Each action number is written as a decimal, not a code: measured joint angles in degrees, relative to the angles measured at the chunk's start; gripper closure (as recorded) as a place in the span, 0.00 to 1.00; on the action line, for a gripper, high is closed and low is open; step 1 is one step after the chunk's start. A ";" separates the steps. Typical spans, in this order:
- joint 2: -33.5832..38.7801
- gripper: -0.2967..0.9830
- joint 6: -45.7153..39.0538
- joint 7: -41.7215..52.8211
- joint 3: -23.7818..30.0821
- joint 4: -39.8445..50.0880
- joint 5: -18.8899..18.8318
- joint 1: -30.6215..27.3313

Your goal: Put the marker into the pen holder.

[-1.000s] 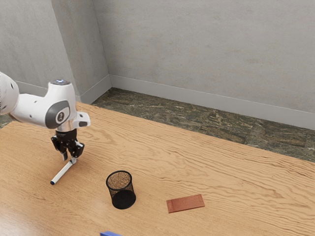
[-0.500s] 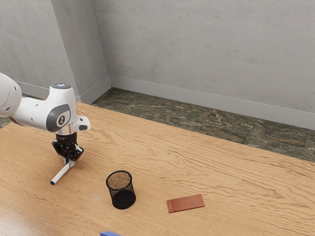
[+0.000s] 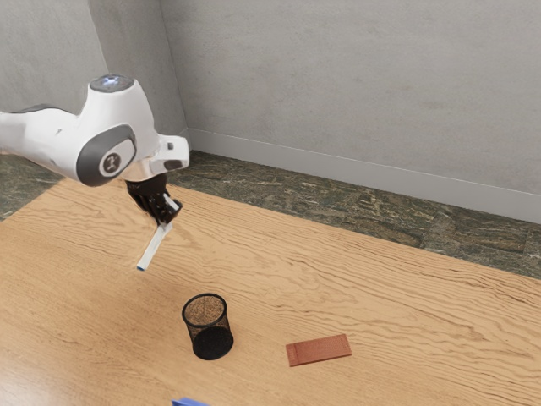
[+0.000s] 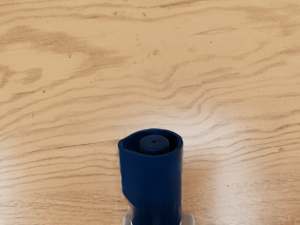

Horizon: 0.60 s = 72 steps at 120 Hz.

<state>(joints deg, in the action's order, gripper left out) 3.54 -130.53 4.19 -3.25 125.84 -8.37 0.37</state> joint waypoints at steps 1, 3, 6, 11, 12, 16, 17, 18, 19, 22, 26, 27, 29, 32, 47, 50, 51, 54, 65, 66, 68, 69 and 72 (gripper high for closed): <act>0.28 0.85 0.01 0.00 0.17 0.06 0.23 0.40; 0.85 0.85 0.04 0.00 0.57 0.15 0.64 1.02; 1.74 0.85 0.08 0.01 1.26 0.24 1.26 1.49; 3.01 0.85 0.04 -0.02 2.21 0.31 2.45 1.75; 3.20 0.85 0.02 -0.02 2.34 0.32 2.68 1.84; 3.71 0.85 -0.24 -0.05 2.67 0.35 3.46 2.55; 3.75 0.85 -0.33 -0.05 2.74 0.34 3.64 2.78; 3.74 0.85 -0.45 -0.05 2.79 0.33 3.83 3.01; 3.73 0.85 -0.56 -0.06 2.83 0.33 3.99 3.25; 3.41 0.85 -1.04 -0.11 2.94 0.33 4.49 3.92; 2.73 0.85 -1.82 -0.18 3.19 0.34 5.10 4.59; 2.57 0.85 -2.01 -0.20 3.26 0.34 5.23 4.75; 2.20 0.85 -2.42 -0.24 3.51 0.33 5.49 4.89; 1.54 0.85 -3.08 -0.31 4.10 0.32 6.02 4.97; 0.18 0.85 -5.80 -0.69 6.58 0.33 7.84 5.38; 0.15 0.85 -6.17 -0.79 7.10 0.56 8.07 5.36; 0.15 0.85 -6.29 -0.82 7.22 0.65 8.14 5.39; 0.19 0.85 -6.60 -0.92 7.51 1.00 8.32 5.54; 0.72 0.85 -7.81 -1.26 8.12 2.69 8.72 5.60; 0.74 0.85 -8.03 -1.30 8.24 2.88 8.75 5.50; 0.76 0.85 -8.47 -1.35 8.43 3.23 8.79 5.36; 0.77 0.85 -8.70 -1.38 8.52 3.42 8.81 5.30; 0.83 0.85 -9.42 -1.51 8.70 4.02 8.84 5.23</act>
<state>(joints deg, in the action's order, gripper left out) 4.37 -139.94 2.69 5.45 129.87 0.47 5.61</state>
